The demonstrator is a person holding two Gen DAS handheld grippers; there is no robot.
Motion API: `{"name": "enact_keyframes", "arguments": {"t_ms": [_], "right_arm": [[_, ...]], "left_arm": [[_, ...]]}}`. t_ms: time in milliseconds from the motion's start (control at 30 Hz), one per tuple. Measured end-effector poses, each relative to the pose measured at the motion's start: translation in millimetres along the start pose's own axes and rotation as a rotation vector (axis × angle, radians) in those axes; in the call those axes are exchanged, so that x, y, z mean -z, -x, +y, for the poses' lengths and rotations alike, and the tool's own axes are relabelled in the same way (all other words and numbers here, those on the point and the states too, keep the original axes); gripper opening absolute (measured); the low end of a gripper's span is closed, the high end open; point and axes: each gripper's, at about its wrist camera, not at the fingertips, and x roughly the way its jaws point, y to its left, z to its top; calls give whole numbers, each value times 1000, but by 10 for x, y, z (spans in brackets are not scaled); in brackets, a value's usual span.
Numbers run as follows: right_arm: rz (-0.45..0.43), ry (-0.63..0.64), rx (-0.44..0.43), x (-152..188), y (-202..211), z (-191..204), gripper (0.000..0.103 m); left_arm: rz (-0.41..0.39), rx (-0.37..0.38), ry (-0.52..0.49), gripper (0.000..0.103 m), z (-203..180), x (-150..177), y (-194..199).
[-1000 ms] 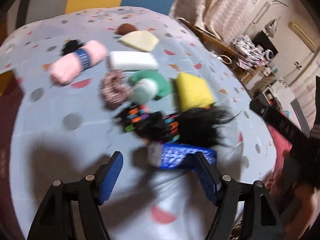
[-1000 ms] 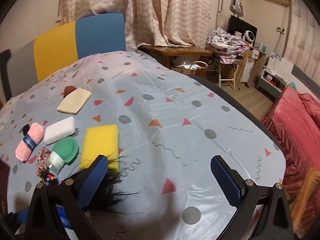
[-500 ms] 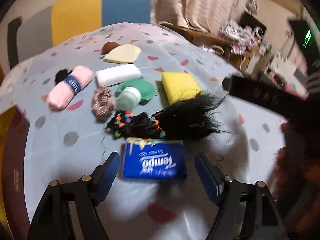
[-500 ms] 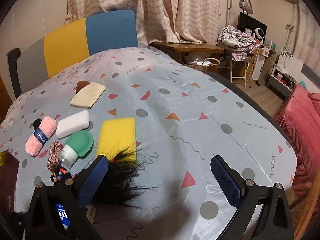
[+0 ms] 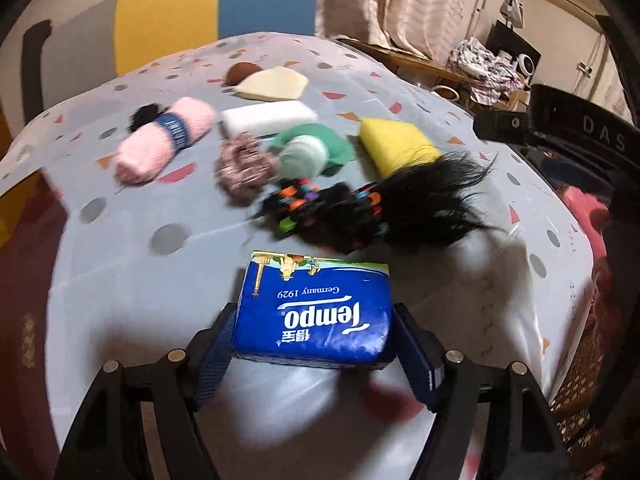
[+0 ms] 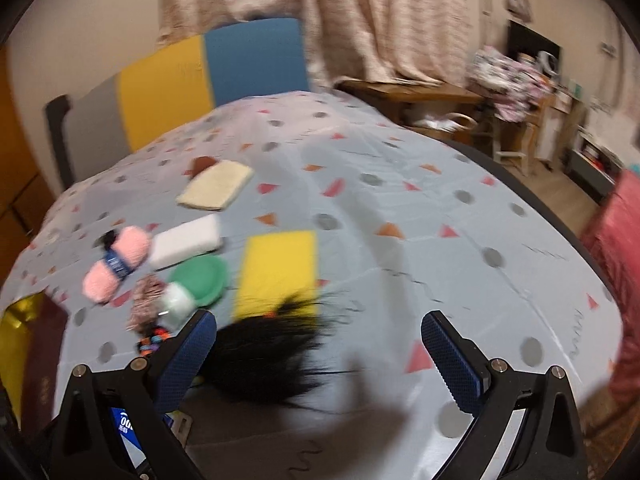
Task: Organize soft objects
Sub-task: 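Grasp the black hair ties and hair bundle with the right tool while the left tool lifts the tissue pack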
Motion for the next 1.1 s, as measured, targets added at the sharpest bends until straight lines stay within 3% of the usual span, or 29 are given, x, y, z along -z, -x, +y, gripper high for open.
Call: {"name": "enact_keyframes", "arguments": {"t_ms": [133,300,400,500,633,733,767,1100], "right_arm": [[-6,173,-85,73,11,383,103],[1,545,-175,201,-29,987,103],[65,729,-232,276,-140,1238,102],[138,795,-264,289,-288,1344,99],[281,797,-227,291,-640,1348,69],[346,703,-215,306,-834,1260,61],[346,662,-232,289,-827,1210,50],[335,409,-327,478,-592,1108,44]], "left_arm": [[-26,-13,27,75,196,213,195],[-35,-10,36,75,331,358,344],[-35,6,51,75,391,424,380],[-38,11,50,75,414,464,411],[-42,18,44,75,435,500,441],[-45,27,37,75,450,526,462],[-47,32,36,75,461,534,470],[-62,88,68,75,546,579,585]]}}
